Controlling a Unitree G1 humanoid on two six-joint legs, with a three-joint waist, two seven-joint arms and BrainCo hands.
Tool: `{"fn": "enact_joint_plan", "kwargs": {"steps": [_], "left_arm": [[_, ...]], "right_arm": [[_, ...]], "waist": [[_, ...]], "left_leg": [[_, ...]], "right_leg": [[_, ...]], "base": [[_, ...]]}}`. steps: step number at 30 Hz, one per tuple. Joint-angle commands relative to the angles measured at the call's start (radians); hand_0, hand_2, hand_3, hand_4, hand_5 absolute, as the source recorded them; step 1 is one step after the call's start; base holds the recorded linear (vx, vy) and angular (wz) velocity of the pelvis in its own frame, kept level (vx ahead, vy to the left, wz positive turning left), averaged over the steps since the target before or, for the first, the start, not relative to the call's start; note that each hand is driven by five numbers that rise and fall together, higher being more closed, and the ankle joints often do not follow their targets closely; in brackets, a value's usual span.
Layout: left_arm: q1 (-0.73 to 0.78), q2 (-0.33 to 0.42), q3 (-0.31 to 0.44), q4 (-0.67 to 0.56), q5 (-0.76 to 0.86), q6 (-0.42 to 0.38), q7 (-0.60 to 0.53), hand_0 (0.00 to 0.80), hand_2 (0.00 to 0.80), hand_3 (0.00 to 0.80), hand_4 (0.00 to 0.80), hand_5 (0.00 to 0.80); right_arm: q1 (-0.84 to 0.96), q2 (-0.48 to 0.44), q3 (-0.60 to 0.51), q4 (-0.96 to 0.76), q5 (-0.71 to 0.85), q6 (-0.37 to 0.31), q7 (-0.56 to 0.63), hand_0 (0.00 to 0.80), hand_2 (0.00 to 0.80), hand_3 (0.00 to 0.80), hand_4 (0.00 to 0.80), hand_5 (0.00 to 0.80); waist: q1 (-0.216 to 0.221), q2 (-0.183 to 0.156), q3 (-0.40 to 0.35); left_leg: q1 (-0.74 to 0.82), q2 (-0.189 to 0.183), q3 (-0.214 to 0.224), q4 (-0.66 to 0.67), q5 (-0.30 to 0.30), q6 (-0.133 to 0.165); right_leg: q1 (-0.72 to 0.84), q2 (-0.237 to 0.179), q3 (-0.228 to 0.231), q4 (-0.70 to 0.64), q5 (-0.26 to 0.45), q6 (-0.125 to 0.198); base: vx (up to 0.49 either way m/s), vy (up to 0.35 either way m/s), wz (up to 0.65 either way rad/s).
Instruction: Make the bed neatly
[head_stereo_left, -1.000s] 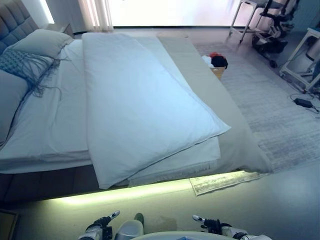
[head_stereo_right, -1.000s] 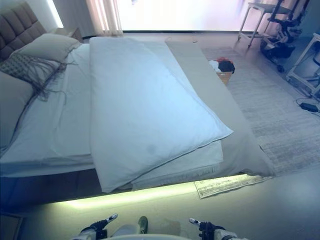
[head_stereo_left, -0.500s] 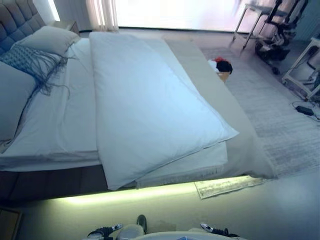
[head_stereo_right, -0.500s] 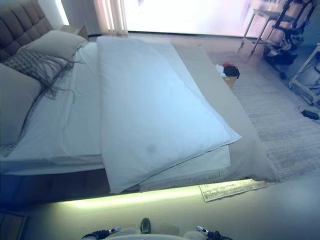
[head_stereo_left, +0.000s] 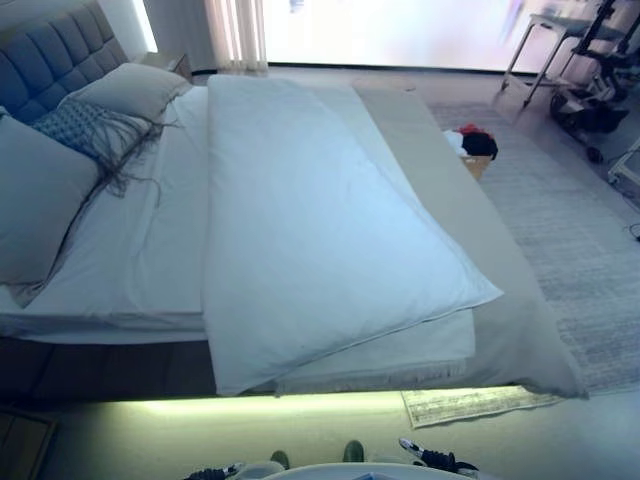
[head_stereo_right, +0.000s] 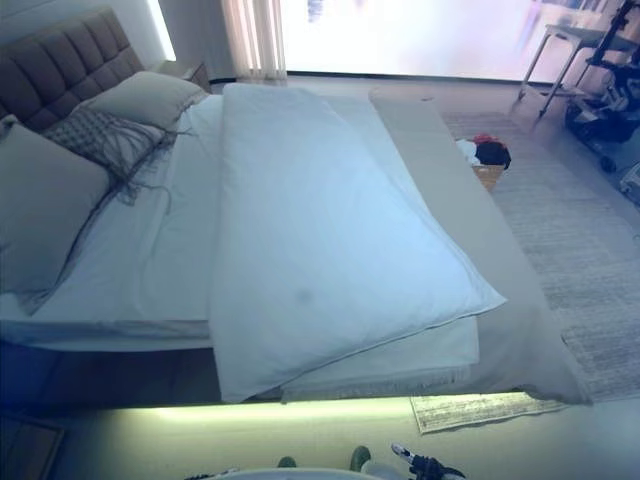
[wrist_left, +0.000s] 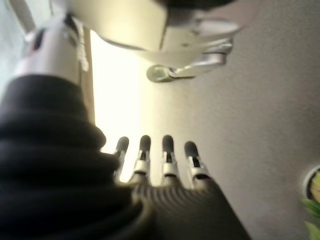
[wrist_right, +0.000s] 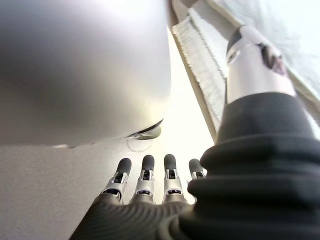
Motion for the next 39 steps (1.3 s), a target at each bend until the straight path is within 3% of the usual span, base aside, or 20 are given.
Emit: {"fn": "enact_joint_plan", "kwargs": {"steps": [1,6,9,10,12,17,18,21,25,29,33,39], "left_arm": [[-0.079,-0.049,-0.009,0.043,0.036,-0.007,0.005,0.000,0.000,0.000,0.000,0.000],[-0.071,-0.052,-0.003,0.049,0.041,-0.001,0.015,0.000,0.000,0.000,0.000,0.000],[-0.067,-0.061,0.003,0.055,0.027,-0.013,0.029,0.000,0.000,0.000,0.000,0.000],[-0.065,-0.064,0.006,0.053,0.017,-0.024,0.034,0.000,0.000,0.000,0.000,0.000],[-0.063,-0.071,0.009,0.049,0.001,-0.041,0.053,0.000,0.000,0.000,0.000,0.000],[-0.045,-0.071,0.008,0.050,0.044,-0.048,0.097,0.000,0.000,0.000,0.000,0.000],[-0.044,-0.069,0.010,0.056,0.104,-0.055,0.101,0.000,0.000,0.000,0.000,0.000],[-0.051,-0.065,-0.007,0.052,0.103,-0.071,0.062,0.000,0.000,0.000,0.000,0.000],[-0.078,-0.053,-0.028,0.014,-0.038,-0.073,-0.083,0.000,0.000,0.000,0.000,0.000],[-0.152,-0.027,-0.052,0.009,-0.084,-0.072,-0.078,0.000,0.000,0.000,0.000,0.000],[-0.249,-0.012,-0.017,0.009,-0.189,-0.116,-0.042,0.000,0.000,0.000,0.000,0.000],[-0.331,0.004,0.002,-0.021,-0.358,-0.171,-0.118,0.000,0.000,0.000,0.000,0.000]], "right_arm": [[-0.058,0.014,0.035,0.030,0.015,-0.019,0.014,0.000,0.000,0.000,0.000,0.000],[-0.061,0.016,0.042,0.037,0.022,-0.012,0.038,0.000,0.000,0.000,0.000,0.000],[-0.065,0.010,0.044,0.039,0.025,-0.014,0.058,0.000,0.000,0.000,0.000,0.000],[-0.065,0.003,0.044,0.031,0.019,-0.009,0.057,0.000,0.000,0.000,0.000,0.000],[-0.067,-0.007,0.045,0.021,0.020,-0.007,0.058,0.000,0.000,0.000,0.000,0.000],[-0.075,-0.016,0.035,0.013,0.087,-0.041,0.102,0.000,0.000,0.000,0.000,0.000],[-0.077,-0.018,0.020,-0.004,0.150,-0.059,0.119,0.000,0.000,0.000,0.000,0.000],[-0.098,-0.022,0.000,-0.030,0.253,-0.074,0.139,0.000,0.000,0.000,0.000,0.000],[-0.140,-0.033,-0.028,-0.042,0.341,-0.093,0.193,0.000,0.000,0.000,0.000,0.000],[-0.240,-0.034,-0.027,-0.061,0.415,-0.130,0.209,0.000,0.000,0.000,0.000,0.000],[-0.369,-0.037,-0.027,-0.074,0.467,-0.159,0.197,0.000,0.000,0.000,0.000,0.000],[-0.510,-0.078,-0.032,-0.104,0.536,-0.152,0.164,0.000,0.000,0.000,0.000,0.000]], "waist": [[0.020,0.015,0.017],[0.020,0.017,0.029],[0.016,0.010,0.041],[0.018,0.007,0.052],[0.022,0.010,0.071],[0.031,0.023,0.077],[0.035,0.029,0.081],[0.032,0.052,0.085],[0.036,0.085,0.118],[0.048,0.090,0.166],[0.067,0.082,0.226],[0.105,0.059,0.296]], "left_leg": [[0.003,-0.042,-0.069,0.027,-0.070,0.028],[-0.013,-0.038,-0.069,0.096,-0.095,0.022],[-0.059,-0.048,-0.057,0.242,-0.149,0.015],[-0.104,-0.054,-0.059,0.333,-0.134,0.002],[-0.163,-0.016,-0.064,0.405,-0.070,-0.027],[-0.127,0.109,-0.073,0.235,0.023,-0.067],[-0.158,0.159,-0.068,0.206,0.074,-0.086],[-0.142,0.139,-0.066,0.149,0.026,-0.082],[-0.160,0.112,-0.076,0.134,0.010,-0.085],[-0.227,0.095,-0.086,0.112,0.018,-0.079],[-0.327,0.091,-0.091,0.148,0.028,-0.083],[-0.459,0.099,-0.103,0.190,0.048,-0.093]], "right_leg": [[0.024,-0.026,-0.020,0.008,-0.003,0.071],[0.031,-0.027,-0.023,0.030,-0.027,0.056],[0.032,-0.034,-0.019,0.057,-0.054,0.033],[0.035,-0.036,-0.019,0.066,-0.061,0.023],[0.044,-0.036,-0.017,0.075,-0.067,0.013],[0.079,-0.057,-0.024,0.078,-0.084,0.029],[0.089,-0.076,-0.023,0.082,-0.098,0.036],[0.046,-0.130,-0.030,0.110,-0.096,0.064],[-0.020,-0.175,-0.034,0.116,-0.062,0.099],[-0.080,-0.184,-0.037,0.087,-0.032,0.117],[-0.140,-0.190,-0.038,0.088,-0.018,0.117],[-0.218,-0.184,-0.063,0.095,-0.004,0.112]], "base": [[0.073,-0.065,-0.05],[0.077,-0.056,-0.05],[0.084,-0.008,-0.04],[0.069,0.042,-0.06],[0.096,0.092,-0.08],[0.174,0.182,-0.27],[0.143,0.255,0.02],[0.057,0.288,0.11],[-0.034,0.176,0.04],[-0.173,0.038,0.19],[-0.148,-0.043,0.17],[-0.102,-0.115,0.08]]}}
